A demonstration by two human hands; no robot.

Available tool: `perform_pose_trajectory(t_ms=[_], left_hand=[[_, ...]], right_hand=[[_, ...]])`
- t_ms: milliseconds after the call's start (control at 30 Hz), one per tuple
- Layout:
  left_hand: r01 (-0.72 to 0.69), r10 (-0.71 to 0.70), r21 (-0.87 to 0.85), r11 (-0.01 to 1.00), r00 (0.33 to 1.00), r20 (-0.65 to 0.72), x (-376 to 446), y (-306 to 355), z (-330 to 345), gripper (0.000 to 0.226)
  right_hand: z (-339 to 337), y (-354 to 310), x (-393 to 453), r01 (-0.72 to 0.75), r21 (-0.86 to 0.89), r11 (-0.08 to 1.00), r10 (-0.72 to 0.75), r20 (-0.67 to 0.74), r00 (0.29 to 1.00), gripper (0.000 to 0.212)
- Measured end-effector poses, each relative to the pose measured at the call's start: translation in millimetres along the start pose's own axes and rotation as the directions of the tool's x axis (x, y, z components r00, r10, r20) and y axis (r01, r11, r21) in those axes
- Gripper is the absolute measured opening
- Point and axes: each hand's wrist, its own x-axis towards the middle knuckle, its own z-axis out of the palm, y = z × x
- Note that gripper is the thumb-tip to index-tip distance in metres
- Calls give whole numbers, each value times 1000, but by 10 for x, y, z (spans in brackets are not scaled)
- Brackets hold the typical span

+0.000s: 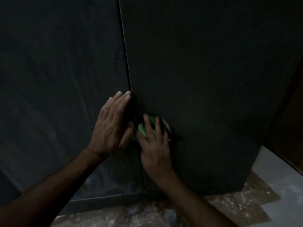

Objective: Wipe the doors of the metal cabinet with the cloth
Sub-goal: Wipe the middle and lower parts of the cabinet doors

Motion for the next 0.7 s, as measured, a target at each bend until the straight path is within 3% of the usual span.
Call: perform_pose_trajectory(t_ms=[167,267,367,433,500,600,700], left_hand=[[34,-29,63,997,997,-78,54,-38,-16,66],[14,-9,124,992,999,-43,56,-81,-47,64],[17,-14,185,983,1000,-19,42,-156,-111,62],[3,2,239,971,1000,-19,52,-238,-173,61],[-15,22,275,961,1000,-22,74,-286,-201,62],[-16,22,318,948,1000,-16,85,-294,-179,63],[-23,22,369,929,1000,9,73,-310,-166,67]], right_hand=[[-722,105,1422,1,48,999,13,-281,960,65],[-673,222,1431,-28,17,999,32,-379,925,67],[-239,291,515,134,-45,990,-140,-197,970,73],[-53,404,-111,259,-121,958,-263,-15,965,72],[-41,521,-282,317,-130,939,-313,51,948,70],[-275,364,329,142,-18,990,-143,-144,979,67],[-621,166,1190,-16,105,994,49,-315,948,64]])
